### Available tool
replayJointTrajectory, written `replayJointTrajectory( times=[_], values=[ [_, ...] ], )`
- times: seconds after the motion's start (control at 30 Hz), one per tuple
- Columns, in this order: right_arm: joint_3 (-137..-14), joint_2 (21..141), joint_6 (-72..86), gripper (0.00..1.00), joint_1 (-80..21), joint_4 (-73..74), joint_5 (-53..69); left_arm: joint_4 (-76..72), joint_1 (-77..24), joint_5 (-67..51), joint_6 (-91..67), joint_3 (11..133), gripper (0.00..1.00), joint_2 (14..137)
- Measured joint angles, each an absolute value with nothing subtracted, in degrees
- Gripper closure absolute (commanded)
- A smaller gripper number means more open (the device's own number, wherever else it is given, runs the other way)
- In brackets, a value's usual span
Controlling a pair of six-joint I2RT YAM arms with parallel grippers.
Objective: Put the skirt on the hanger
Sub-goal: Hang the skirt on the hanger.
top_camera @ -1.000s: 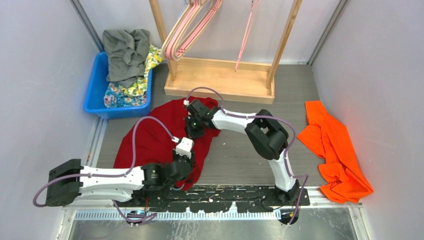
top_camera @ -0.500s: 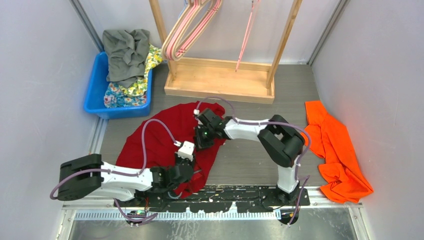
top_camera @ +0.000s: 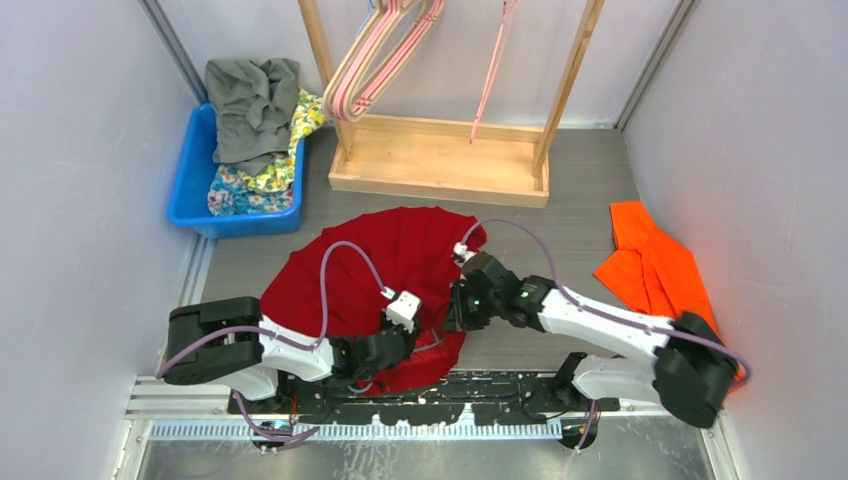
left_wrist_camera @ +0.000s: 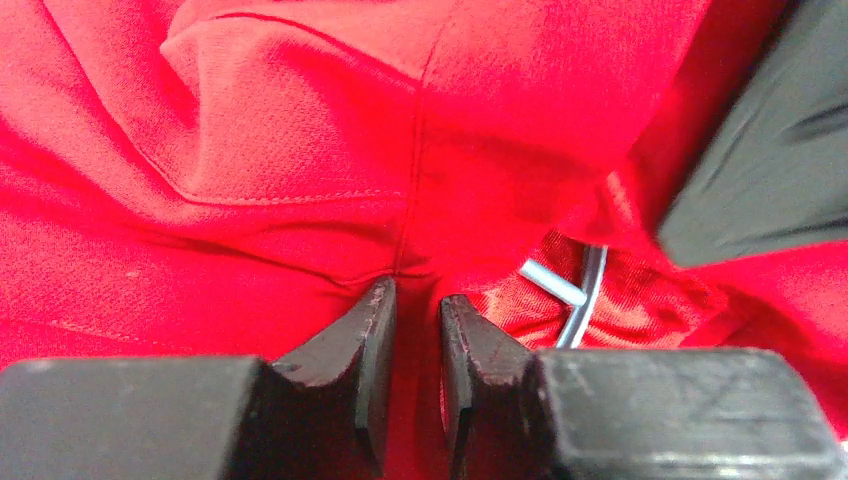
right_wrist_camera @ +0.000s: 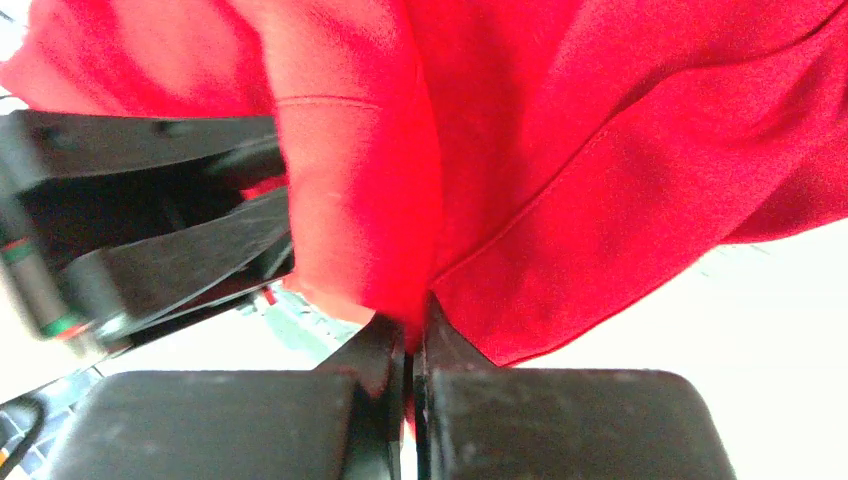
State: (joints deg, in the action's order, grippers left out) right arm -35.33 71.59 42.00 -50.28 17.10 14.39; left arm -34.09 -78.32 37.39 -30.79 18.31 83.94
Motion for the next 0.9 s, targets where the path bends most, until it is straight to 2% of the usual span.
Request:
replayJointTrajectory(
  times=[0.13,0.27,0.43,0.73,0.9],
  values=[
    [-38.48,60.73,42.06,0.99,-50.3,25.93,9.61,-34.92,-79.13,36.03,-30.28,18.31,0.77,83.5],
    [-45.69,57.1,40.97,0.99,-50.3,32.51,4.99,-34.83,-79.83,35.73,-29.36,18.79,0.77,80.88],
    [-53.91,58.7,38.68,0.99,-50.3,37.43,1.45,-33.06,-81.69,35.77,-27.75,21.43,0.77,76.03],
    [-56.01,63.13,36.67,0.99,-49.21,39.13,-0.16,-24.47,-83.31,32.77,-26.65,22.7,0.78,65.47],
    [-61.52,64.64,36.12,0.99,-48.6,39.48,0.14,-20.27,-84.42,35.57,-28.99,20.97,0.77,62.65]
  ],
)
